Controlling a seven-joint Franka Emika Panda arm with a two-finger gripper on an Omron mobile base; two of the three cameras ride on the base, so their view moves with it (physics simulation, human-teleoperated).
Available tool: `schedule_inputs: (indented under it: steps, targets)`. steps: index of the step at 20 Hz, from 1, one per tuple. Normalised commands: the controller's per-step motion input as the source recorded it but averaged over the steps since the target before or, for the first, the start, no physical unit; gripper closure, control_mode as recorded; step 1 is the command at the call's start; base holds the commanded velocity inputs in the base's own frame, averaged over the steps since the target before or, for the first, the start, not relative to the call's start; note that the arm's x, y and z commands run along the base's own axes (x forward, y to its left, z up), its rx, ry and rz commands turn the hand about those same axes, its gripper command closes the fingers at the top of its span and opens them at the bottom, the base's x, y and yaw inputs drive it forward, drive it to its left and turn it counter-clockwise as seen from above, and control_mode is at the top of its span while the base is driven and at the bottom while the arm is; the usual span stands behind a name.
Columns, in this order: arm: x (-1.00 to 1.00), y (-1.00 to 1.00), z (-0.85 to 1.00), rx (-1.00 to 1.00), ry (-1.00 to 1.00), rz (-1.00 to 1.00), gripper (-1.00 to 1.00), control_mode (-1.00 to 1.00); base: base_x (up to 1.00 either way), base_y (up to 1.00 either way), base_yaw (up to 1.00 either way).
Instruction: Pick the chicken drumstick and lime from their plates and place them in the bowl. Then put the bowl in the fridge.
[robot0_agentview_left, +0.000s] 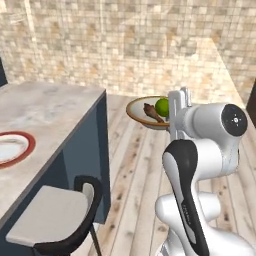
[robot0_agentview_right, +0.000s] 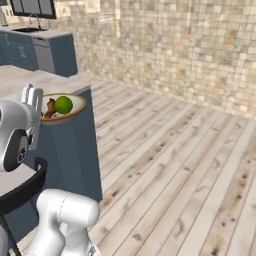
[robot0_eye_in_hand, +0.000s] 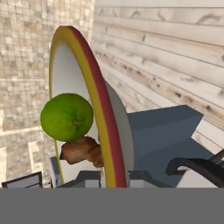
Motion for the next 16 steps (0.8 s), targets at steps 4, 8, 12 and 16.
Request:
schedule_inputs:
  steps: [4, 8, 12, 16]
  targets:
    - [0.0, 0.0, 0.0, 0.0, 0.0, 0.0, 1.0, 1.0, 0.89, -0.28, 0.0]
    - [0.0, 0.0, 0.0, 0.0, 0.0, 0.0, 1.0, 1.0, 0.93, -0.29, 0.0]
    - [0.0, 0.0, 0.0, 0.0, 0.0, 0.0, 1.0, 1.0, 0.94, -0.3, 0.0]
    - [0.0, 0.0, 0.0, 0.0, 0.0, 0.0, 1.0, 1.0, 0.94, -0.26, 0.01]
